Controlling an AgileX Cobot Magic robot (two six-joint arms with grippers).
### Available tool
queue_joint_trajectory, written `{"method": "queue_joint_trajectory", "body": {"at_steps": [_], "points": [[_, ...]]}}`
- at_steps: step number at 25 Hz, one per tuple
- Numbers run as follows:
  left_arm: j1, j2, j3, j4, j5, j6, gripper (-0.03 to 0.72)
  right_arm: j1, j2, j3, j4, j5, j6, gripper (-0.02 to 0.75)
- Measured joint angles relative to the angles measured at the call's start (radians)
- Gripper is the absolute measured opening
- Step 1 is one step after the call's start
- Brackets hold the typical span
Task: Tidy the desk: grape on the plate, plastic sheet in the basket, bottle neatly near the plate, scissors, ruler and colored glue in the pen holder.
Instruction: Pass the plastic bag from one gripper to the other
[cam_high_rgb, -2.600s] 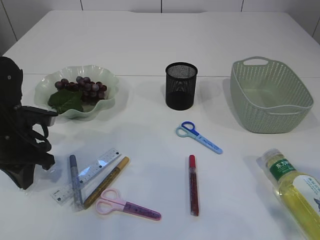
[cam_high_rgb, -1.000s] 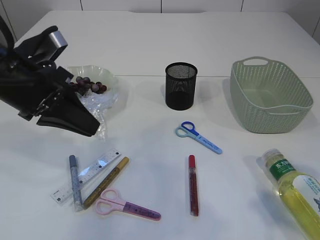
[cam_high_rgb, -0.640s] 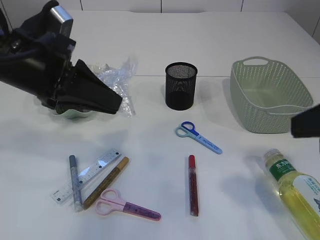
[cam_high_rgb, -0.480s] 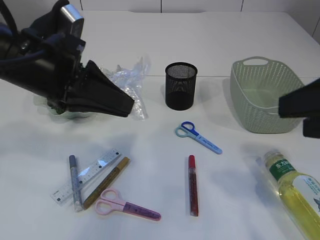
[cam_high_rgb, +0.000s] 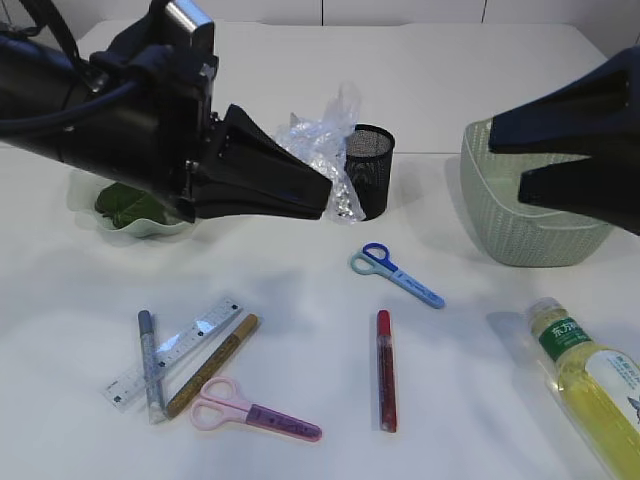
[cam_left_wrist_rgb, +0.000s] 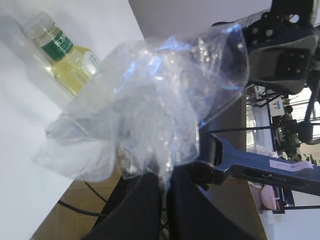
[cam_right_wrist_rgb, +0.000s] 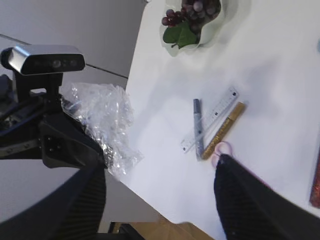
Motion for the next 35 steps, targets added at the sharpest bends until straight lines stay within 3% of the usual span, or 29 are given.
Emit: {"method": "queue_joint_trajectory", "body": {"at_steps": [8,14,23,35], "points": [[-0.051,0.004,0.0,-0.101,-0.002,0.051,-0.006,0.0,0.089,0.0,0.224,0.011,-0.211,0.531],[-0.065,0.028,-0.019,-0.16,-0.004,0.068,-0.006,0.0,0.125,0.0,0.319,0.055,-0.307,0.531],[-0.092,0.136,-0.175,-0.174,-0.005,0.066,-0.006,0.0,0.126,0.0,0.377,0.102,-0.353,0.531],[-0.124,0.167,-0.192,-0.178,-0.008,0.062,-0.006,0.0,0.138,0.0,0.387,0.111,-0.413,0.531]]}}
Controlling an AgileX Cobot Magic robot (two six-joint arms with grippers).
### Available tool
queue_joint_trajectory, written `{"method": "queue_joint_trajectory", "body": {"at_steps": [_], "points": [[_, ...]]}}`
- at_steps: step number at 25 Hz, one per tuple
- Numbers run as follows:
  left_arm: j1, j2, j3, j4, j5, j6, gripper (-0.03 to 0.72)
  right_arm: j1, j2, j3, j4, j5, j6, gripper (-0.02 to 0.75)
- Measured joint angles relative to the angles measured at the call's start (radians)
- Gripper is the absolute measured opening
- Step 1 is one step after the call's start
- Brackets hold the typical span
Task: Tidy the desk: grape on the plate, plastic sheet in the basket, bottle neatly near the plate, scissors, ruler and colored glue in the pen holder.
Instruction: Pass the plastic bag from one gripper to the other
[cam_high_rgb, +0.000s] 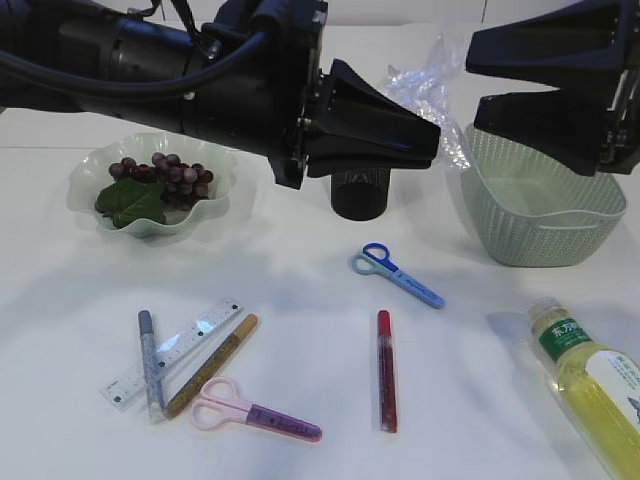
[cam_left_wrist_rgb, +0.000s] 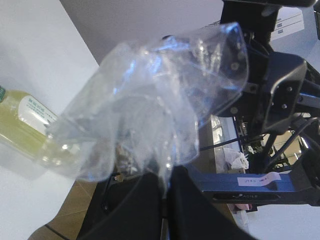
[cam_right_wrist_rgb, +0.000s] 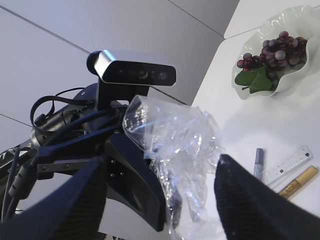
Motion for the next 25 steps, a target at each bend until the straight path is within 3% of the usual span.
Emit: {"method": "queue_joint_trajectory", "body": {"at_steps": [10,25], "points": [[-0.002,0.0,-0.001,0.0,0.0,0.0,-0.006,0.0,0.002,0.0,0.0,-0.009,-0.008,0.599],[-0.002,0.001,-0.01,-0.008,0.0,0.0,-0.006,0.013,0.022,0.0,0.017,-0.033,-0.034,0.604]]}}
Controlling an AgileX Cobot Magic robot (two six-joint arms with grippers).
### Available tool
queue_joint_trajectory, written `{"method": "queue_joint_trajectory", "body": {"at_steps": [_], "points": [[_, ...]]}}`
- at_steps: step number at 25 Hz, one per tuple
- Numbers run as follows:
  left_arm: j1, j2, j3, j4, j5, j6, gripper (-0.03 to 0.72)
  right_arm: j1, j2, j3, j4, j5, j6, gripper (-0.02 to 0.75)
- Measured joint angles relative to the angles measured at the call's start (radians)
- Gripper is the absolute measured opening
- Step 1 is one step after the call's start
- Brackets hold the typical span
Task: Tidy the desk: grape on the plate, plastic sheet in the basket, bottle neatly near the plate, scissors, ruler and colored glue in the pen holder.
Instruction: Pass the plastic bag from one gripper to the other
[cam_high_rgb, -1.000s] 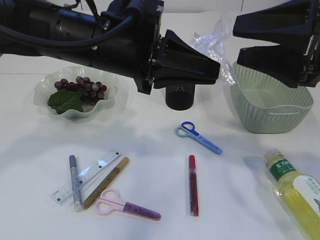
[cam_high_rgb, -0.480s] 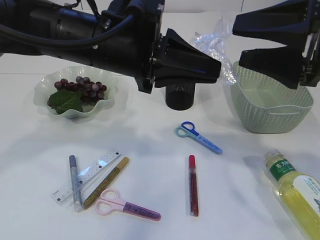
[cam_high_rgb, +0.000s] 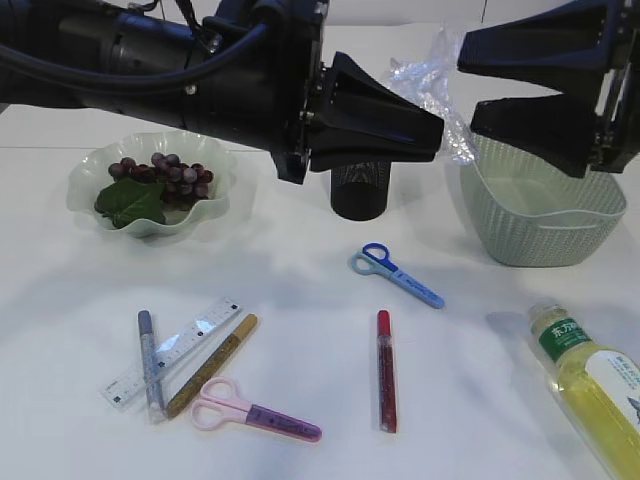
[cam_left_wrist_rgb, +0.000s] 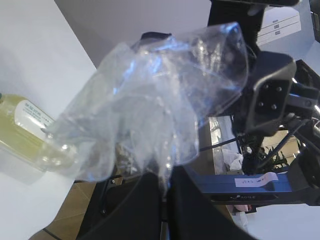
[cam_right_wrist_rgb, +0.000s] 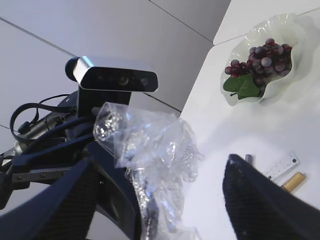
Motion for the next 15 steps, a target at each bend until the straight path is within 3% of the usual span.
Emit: {"method": "queue_joint_trajectory", "body": {"at_steps": [5,15], "points": [[0.0,0.0,0.0,-0.002,0.0,0.0,-0.006,0.041,0.0,0.0,0.019,-0.038,-0.033,0.604],[-0.019,0.0,0.0,-0.002,0.0,0.0,-0.006,0.043,0.0,0.0,0.037,-0.069,-0.066,0.595]]}}
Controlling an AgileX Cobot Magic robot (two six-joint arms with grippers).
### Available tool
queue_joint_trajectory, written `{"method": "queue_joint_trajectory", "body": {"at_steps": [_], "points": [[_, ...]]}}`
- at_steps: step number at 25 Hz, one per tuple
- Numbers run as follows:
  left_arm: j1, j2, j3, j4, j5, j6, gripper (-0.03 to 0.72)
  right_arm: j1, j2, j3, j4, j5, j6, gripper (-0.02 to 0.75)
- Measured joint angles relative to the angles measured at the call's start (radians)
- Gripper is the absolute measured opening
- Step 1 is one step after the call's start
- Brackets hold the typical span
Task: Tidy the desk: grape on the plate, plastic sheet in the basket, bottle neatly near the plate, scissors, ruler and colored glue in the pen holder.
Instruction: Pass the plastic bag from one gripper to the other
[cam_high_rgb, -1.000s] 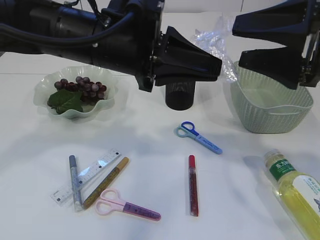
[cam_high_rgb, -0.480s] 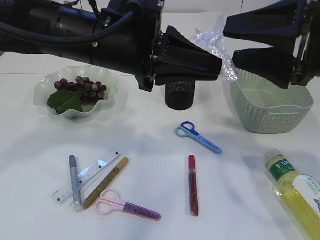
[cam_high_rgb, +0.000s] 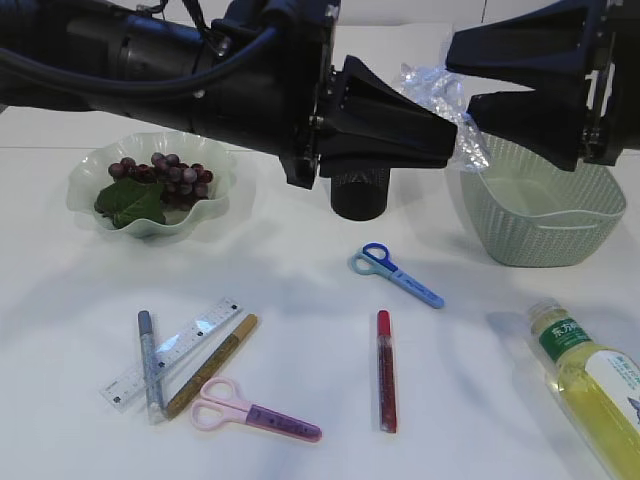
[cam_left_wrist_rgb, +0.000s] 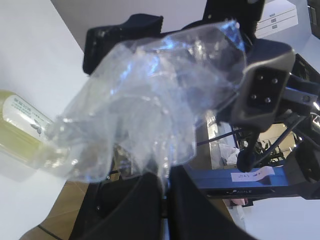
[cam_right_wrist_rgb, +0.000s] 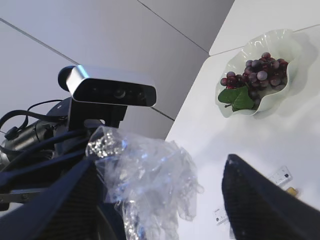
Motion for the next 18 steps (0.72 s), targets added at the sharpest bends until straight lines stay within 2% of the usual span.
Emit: {"method": "queue_joint_trajectory", "body": {"at_steps": [18], "points": [[-0.038,0.065,-0.106,-0.018,-0.002,-0.015,-0.006,0.002,0.0,0.0,0.014,0.0,-0.006,0.594]]}}
